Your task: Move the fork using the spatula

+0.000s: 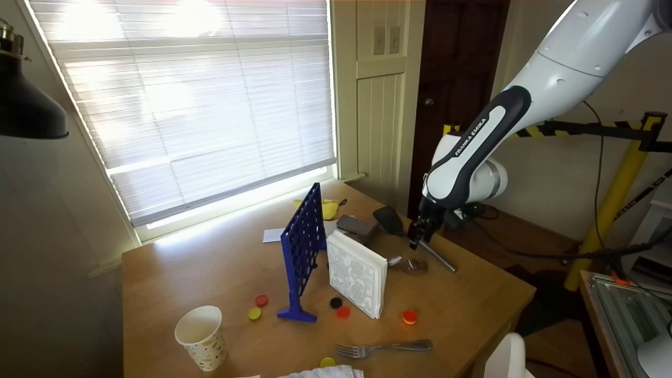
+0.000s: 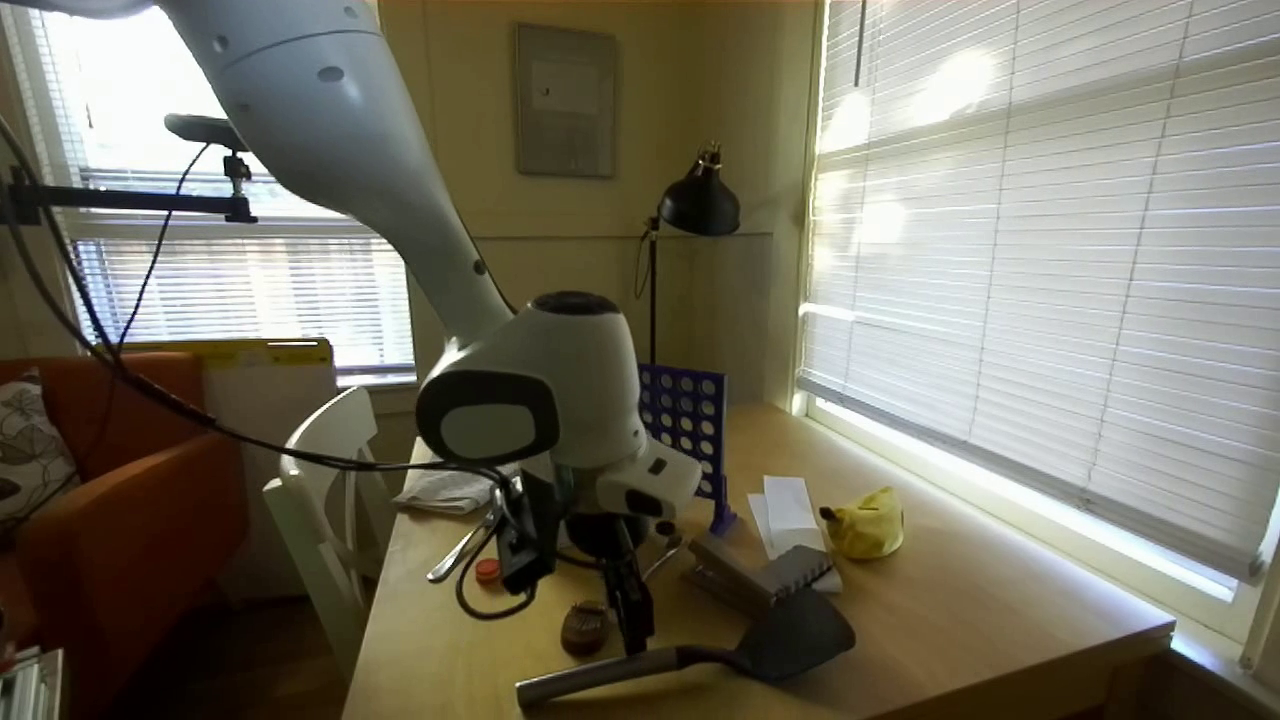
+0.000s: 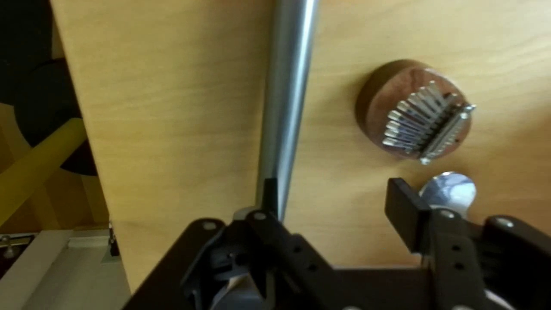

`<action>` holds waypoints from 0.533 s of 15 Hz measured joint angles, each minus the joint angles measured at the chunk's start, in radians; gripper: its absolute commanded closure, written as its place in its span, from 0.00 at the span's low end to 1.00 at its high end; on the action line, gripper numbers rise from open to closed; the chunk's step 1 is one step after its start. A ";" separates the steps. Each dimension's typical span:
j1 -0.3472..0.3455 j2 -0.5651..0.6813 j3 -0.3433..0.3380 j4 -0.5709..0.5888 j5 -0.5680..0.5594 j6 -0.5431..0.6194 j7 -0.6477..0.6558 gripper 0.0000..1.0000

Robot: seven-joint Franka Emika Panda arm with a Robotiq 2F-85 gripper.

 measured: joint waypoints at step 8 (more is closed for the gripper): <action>0.134 -0.331 -0.008 -0.102 -0.119 -0.342 0.330 0.00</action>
